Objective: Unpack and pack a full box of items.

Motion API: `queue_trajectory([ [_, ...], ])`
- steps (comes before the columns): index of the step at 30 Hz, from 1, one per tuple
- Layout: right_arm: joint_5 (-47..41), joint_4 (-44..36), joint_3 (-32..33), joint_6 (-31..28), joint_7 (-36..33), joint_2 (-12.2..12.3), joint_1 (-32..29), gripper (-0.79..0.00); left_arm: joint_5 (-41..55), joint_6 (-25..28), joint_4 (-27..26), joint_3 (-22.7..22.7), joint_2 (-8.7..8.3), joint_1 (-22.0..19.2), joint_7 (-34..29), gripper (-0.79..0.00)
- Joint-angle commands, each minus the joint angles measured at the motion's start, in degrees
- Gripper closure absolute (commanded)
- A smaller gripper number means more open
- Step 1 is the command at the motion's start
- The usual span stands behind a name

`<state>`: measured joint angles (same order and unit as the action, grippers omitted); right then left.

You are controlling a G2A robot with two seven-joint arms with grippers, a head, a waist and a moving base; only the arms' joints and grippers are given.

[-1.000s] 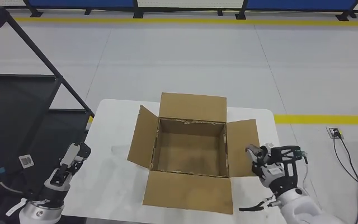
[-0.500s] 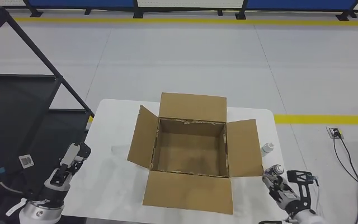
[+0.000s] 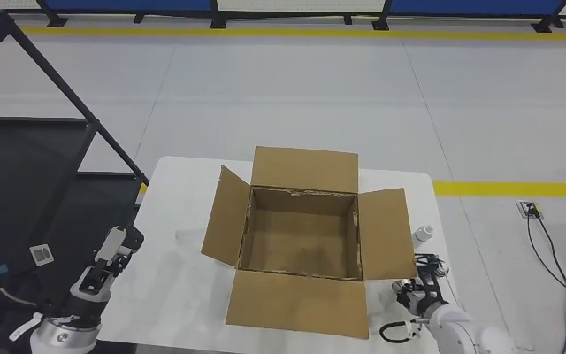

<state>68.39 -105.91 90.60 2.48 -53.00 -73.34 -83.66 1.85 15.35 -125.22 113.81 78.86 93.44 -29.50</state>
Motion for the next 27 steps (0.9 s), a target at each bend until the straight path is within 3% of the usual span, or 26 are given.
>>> queue_trajectory([
  [1,0.45,0.99,-0.57,0.44,-0.65,0.01,0.91,0.0,0.0,0.0,0.0,0.0,0.0,0.0,0.0,-0.785],
  [3,0.71,1.62,-0.97,0.68,-0.99,0.03,1.51,-0.006,0.0,0.0,0.0,0.0,0.0,0.0,0.0,-0.785],
  [7,1.15,2.25,-1.35,1.12,-1.84,0.11,2.07,-0.252,0.0,0.0,0.0,0.0,0.0,0.0,0.0,-0.785],
  [11,1.36,2.65,-1.6,1.91,-2.29,0.16,2.55,-0.388,0.0,0.0,0.0,0.0,0.0,0.0,0.0,-0.785],
  [20,-1.53,0.78,-1.04,2.0,0.21,0.23,2.2,-0.4,0.0,0.0,0.0,0.0,0.0,0.0,0.0,-0.785],
  [21,-2.21,0.18,-0.91,1.84,0.96,0.22,2.01,-0.459,0.0,0.0,0.0,0.0,0.0,0.0,0.0,-0.785],
  [22,-2.77,-0.38,-0.74,1.93,1.84,0.21,1.79,-0.57,0.0,0.0,0.0,0.0,0.0,0.0,0.0,-0.785],
  [24,-4.5,-1.18,-0.59,1.18,2.99,0.2,1.28,-0.69,0.0,0.0,0.0,0.0,0.0,0.0,0.0,-0.785],
  [25,-5.32,-1.48,-0.39,0.82,3.76,0.21,1.09,-0.646,0.0,0.0,0.0,0.0,0.0,0.0,0.0,-0.785],
  [27,-7.94,-1.57,0.03,-0.1,5.47,0.18,0.74,-0.64,0.0,0.0,0.0,0.0,0.0,0.0,0.0,-0.785],
])
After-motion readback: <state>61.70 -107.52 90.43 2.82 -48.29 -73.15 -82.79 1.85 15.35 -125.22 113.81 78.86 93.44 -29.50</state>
